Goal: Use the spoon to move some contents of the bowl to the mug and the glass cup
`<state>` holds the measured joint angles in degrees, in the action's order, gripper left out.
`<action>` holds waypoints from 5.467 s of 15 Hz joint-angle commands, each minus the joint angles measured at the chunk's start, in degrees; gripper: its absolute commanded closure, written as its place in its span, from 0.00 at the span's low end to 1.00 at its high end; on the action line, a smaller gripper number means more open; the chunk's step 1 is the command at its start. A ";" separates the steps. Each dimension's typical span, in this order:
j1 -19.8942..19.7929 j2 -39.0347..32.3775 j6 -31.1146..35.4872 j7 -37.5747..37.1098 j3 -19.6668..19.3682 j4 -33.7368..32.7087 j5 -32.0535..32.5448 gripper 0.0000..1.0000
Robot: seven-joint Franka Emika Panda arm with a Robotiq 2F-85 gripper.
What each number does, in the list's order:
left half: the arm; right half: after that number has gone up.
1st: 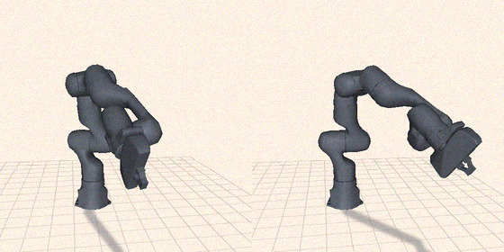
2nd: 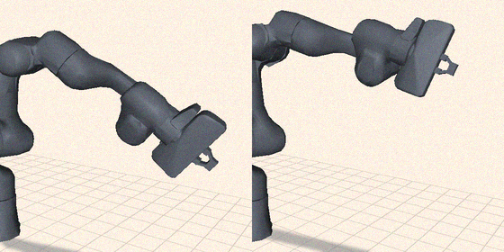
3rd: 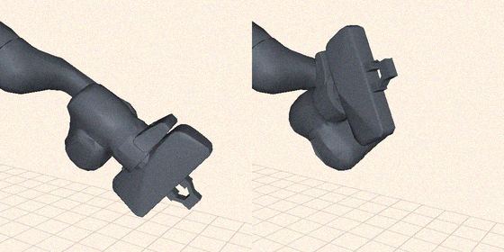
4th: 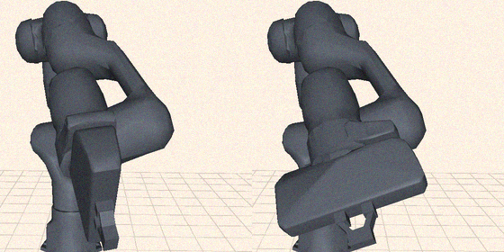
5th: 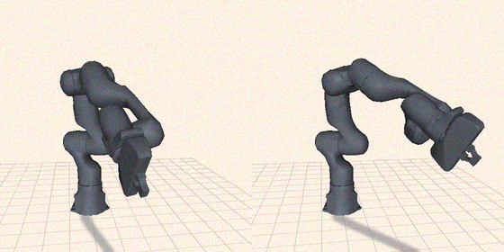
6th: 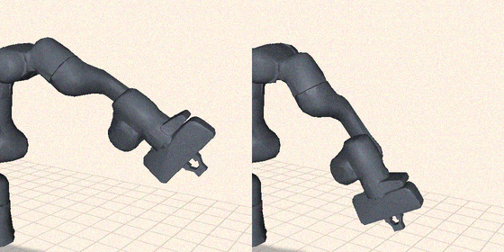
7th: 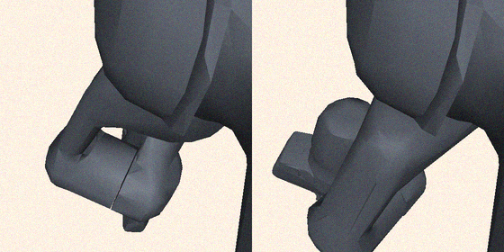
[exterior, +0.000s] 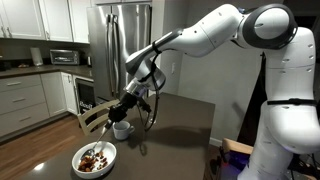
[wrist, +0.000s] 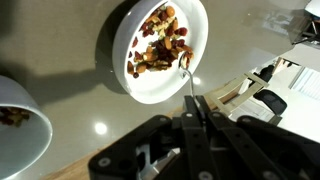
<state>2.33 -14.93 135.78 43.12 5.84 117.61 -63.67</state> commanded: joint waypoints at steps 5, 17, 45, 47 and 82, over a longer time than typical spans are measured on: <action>-1.85 1.85 -2.65 1.70 -1.28 -0.16 -1.87 0.97; -4.91 8.69 -7.57 -0.31 -5.98 2.64 -0.54 0.97; -8.95 16.60 -6.51 -0.77 -14.93 10.43 -0.21 0.97; -9.56 15.81 -7.51 -1.51 -15.58 9.60 -1.02 0.97; -17.18 17.19 2.46 -14.90 -23.04 14.35 8.69 0.97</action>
<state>-14.16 0.98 136.78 31.53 -17.85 130.62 -57.84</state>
